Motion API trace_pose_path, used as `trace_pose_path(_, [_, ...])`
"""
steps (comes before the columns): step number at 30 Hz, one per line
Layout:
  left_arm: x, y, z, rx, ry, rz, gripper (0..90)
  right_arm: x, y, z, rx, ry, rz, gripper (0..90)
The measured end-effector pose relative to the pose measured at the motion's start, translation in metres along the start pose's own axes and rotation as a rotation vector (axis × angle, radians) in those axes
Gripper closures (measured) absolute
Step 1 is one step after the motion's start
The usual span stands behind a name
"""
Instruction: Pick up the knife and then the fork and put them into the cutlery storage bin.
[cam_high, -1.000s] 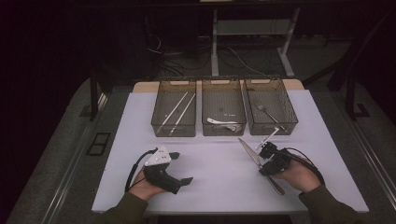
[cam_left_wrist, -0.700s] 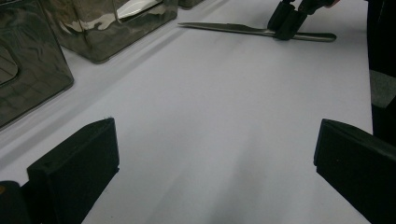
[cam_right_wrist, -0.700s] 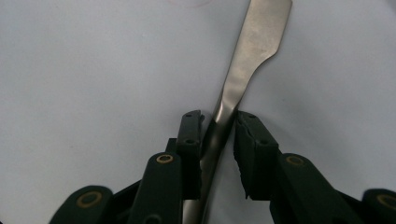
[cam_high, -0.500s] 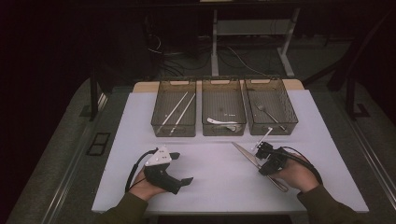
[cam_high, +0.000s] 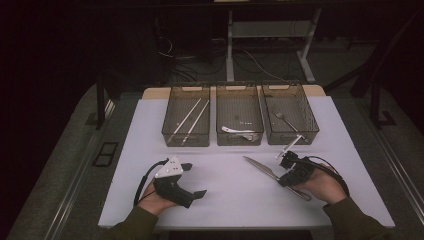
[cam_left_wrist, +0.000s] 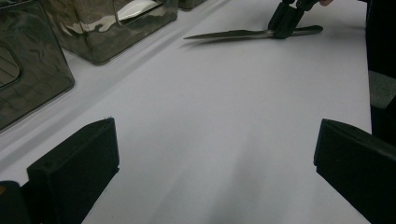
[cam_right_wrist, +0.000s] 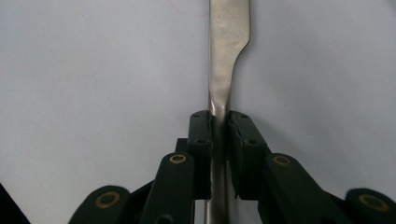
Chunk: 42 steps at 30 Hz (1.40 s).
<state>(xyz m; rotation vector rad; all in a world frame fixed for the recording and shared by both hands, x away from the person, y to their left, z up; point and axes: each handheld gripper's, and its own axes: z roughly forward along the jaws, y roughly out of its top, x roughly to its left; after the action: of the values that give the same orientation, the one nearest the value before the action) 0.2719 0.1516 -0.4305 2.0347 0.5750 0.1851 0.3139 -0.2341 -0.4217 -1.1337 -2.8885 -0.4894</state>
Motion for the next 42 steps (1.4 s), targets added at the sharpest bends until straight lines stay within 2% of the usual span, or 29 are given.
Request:
trace_pose_path(5, [0.0, 0.0, -0.001, 0.002, 0.001, 0.004, 0.0, -0.004, -0.005, -0.005, -0.053, 0.014, 0.001, 79.6])
trace_pose_path(14, [-0.001, 0.001, -0.001, 0.001, 0.002, 0.004, 0.0, -0.016, -0.018, -0.019, -0.238, 0.073, 0.053, 79.7])
trace_pose_path(18, [-0.001, 0.001, -0.001, 0.001, 0.002, 0.004, 0.0, -0.021, -0.022, -0.024, -0.302, 0.091, 0.068, 79.6])
trace_pose_path(25, [0.0, 0.001, -0.002, 0.003, 0.003, 0.006, 0.0, -0.026, -0.027, -0.031, -0.377, 0.12, 0.097, 79.7])
trace_pose_path(30, [-0.001, 0.001, -0.001, 0.002, 0.003, 0.006, 0.0, -0.03, -0.033, -0.038, -0.47, 0.149, 0.101, 80.0])
trace_pose_path(40, [0.0, 0.001, -0.001, 0.003, 0.003, 0.007, 0.0, -0.037, -0.038, -0.043, -0.546, 0.176, 0.116, 80.1])
trace_pose_path(42, [-0.001, 0.001, -0.002, 0.002, 0.003, 0.007, 0.0, -0.037, -0.039, -0.044, -0.567, 0.167, 0.118, 80.1])
